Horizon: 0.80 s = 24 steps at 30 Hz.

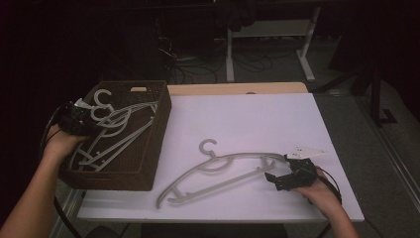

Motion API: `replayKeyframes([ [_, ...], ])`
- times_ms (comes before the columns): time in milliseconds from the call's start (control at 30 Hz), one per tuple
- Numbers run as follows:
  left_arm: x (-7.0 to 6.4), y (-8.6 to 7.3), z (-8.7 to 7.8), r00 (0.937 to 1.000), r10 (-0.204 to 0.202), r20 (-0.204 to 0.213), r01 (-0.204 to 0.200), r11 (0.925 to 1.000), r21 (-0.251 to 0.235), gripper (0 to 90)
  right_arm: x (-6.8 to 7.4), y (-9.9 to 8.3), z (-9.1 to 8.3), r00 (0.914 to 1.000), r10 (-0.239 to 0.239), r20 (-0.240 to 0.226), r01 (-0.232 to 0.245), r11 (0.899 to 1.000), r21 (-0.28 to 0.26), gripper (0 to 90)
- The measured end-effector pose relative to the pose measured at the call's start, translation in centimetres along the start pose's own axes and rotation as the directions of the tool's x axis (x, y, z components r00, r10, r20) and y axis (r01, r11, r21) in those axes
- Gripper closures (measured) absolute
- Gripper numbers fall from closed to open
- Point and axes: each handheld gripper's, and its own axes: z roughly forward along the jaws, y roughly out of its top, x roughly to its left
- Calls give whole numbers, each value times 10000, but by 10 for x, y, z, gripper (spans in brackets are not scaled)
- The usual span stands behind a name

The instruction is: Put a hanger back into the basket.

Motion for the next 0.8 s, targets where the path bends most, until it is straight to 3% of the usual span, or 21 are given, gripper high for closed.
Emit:
replayKeyframes([
  [167,1,4,-11,9987,-374,334,400,9959,-806,544,0,1,0,10000,-25,-5,25,10000,-27,0],
  [267,-5,11,-21,9947,-493,897,615,9884,-1388,489,1,1,-1,10000,-51,-11,51,10000,-54,0],
  [400,-25,23,-33,9837,-318,1767,704,9737,-2167,423,1,0,-2,10000,-54,-26,54,10000,-57,0],
  [633,-69,47,-47,9450,307,3255,768,9468,-3124,376,2,1,-4,10000,-56,-32,55,9999,-139,0],
  [700,-81,54,-50,9314,524,3603,784,9376,-3388,368,2,1,-4,10000,-32,-10,32,9999,-159,0],
  [800,-99,65,-51,9090,866,4076,734,9297,-3610,352,1,0,-5,10000,-22,-8,21,9999,-162,0],
])
